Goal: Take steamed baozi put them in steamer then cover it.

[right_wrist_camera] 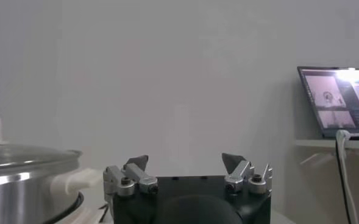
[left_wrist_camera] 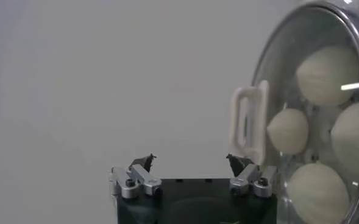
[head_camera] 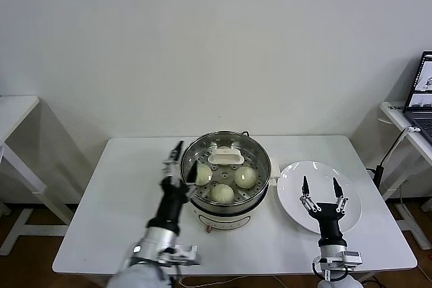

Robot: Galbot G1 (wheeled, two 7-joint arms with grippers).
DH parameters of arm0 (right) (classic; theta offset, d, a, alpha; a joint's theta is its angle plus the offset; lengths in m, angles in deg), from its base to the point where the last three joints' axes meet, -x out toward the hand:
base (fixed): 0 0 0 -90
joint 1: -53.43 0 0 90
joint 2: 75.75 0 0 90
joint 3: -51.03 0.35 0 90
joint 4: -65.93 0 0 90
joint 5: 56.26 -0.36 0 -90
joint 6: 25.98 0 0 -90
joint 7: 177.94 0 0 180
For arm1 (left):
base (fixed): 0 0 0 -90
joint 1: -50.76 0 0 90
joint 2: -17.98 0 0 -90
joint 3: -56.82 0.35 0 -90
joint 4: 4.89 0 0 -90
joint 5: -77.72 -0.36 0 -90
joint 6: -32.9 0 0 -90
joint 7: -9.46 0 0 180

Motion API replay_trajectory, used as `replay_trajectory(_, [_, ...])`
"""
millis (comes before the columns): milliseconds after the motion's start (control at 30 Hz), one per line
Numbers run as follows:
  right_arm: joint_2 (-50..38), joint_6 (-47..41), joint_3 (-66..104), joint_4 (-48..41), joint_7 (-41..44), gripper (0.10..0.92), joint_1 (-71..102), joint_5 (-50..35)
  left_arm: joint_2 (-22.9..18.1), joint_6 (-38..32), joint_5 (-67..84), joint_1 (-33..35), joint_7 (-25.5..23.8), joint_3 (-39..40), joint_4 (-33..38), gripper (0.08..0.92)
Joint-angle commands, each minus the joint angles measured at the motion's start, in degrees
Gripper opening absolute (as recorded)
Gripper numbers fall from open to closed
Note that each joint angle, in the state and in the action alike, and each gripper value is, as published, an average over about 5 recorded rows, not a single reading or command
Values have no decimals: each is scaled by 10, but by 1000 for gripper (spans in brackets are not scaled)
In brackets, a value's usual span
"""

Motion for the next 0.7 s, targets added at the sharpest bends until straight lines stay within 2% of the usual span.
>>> replay_trajectory(33, [-6,-58,2,83,3,823,21,1,-58,-245,492,132,81,-358,9,823])
replay_trajectory(167, [-7,-70,2,109,5,823,26,-3,-88,-307,525,133,64,-378,-60,823])
replay_trajectory(267, [-8,-85,2,120,4,823,28,0,-98,-332,527,141,54,-371,-81,823])
replay_trajectory(700, [-13,-112,9,145,2,823,27,-4,-99,-331,519,166,47,-350,-81,823])
